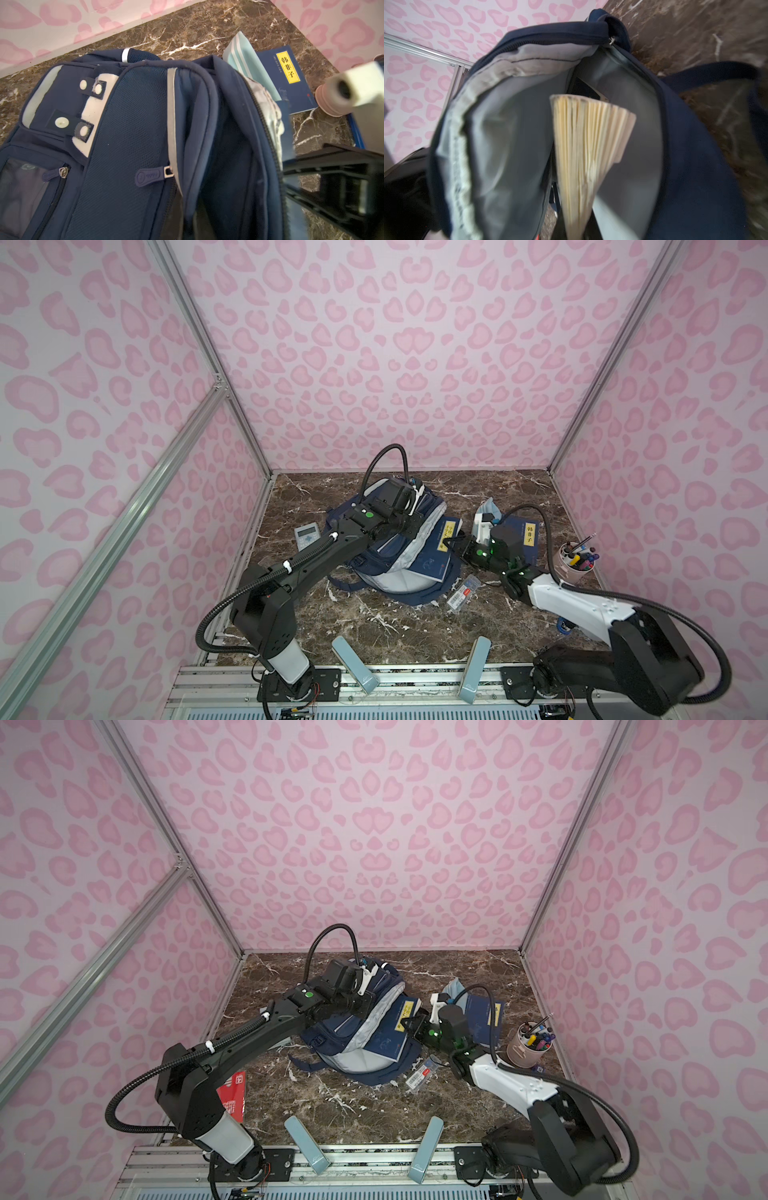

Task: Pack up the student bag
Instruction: 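Hold the bag opening with the left gripper while the right gripper inserts the book, then withdraw the right gripper from the bag and reach toward the blue book by the pouch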

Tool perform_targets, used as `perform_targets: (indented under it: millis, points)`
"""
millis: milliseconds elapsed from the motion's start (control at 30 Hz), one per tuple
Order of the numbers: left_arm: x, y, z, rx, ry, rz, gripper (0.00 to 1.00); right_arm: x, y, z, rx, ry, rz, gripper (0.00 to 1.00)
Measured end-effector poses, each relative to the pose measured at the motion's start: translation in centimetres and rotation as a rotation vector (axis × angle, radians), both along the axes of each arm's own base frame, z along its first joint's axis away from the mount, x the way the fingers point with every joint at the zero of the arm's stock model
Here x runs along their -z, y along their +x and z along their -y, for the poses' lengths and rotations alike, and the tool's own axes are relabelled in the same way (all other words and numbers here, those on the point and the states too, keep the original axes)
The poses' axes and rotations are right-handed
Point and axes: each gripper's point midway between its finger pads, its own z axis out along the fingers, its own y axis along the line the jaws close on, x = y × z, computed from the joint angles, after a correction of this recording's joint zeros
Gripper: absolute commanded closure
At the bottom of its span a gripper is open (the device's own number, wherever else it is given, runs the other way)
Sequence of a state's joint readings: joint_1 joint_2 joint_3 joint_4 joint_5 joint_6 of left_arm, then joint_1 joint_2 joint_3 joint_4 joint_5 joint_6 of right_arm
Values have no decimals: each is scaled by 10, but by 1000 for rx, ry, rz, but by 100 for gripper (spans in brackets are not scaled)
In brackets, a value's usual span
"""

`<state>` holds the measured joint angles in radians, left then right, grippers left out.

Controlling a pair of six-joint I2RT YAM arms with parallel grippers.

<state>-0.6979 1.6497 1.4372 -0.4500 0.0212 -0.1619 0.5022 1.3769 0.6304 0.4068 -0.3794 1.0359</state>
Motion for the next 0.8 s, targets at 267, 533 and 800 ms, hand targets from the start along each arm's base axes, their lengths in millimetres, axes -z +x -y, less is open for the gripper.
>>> perform_targets:
  millis: [267,533,800]
  points:
    - [-8,0,1,23,-35,-20,94,51,82,-73,94,11,-21,100]
    - [9,-1,-4,-10,-84,-24,85,42,90,-95,62,-56,-3,38]
    - [21,1,-4,-49,-134,-58,86,31,43,-53,29,-193,-16,38]
